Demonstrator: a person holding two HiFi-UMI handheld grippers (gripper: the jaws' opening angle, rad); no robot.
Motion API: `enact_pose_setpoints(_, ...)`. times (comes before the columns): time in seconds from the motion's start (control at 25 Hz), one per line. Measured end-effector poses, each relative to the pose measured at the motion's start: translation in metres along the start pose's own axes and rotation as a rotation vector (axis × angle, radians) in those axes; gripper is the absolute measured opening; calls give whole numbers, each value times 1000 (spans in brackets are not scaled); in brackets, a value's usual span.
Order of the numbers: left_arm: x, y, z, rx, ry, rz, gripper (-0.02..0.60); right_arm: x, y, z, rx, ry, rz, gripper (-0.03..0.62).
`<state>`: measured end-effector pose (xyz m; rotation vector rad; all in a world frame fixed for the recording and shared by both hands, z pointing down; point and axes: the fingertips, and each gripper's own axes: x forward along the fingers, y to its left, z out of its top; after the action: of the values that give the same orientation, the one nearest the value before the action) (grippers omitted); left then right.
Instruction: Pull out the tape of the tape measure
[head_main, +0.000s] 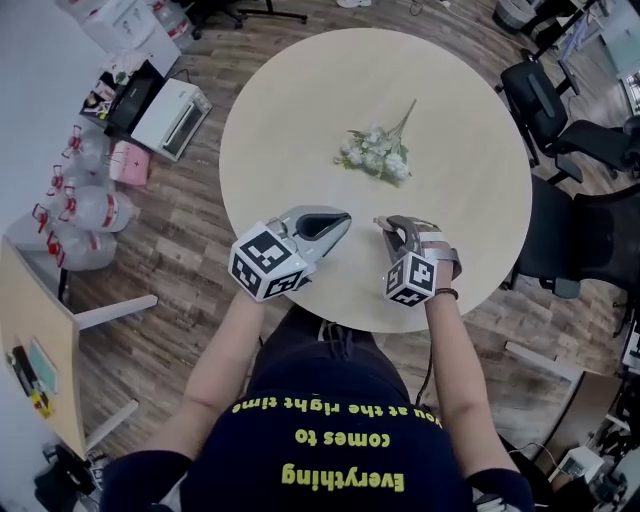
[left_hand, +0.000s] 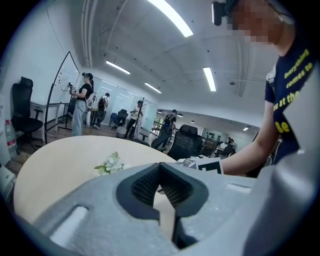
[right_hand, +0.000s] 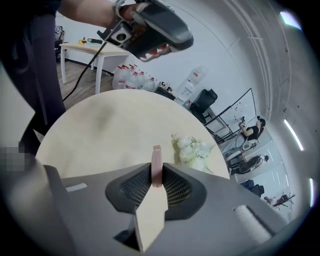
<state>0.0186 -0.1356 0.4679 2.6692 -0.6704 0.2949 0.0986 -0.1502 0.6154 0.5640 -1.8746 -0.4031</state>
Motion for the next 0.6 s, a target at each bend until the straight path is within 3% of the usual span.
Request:
enact_pose_setpoints(0.24,-3,10,-3,9,-38,74,0,42,16,-25,71,79,2,84)
enact_pose_setpoints(0.6,-13,11,-14,-13,-30,70,0,67,31,-40,106,132,-15,91)
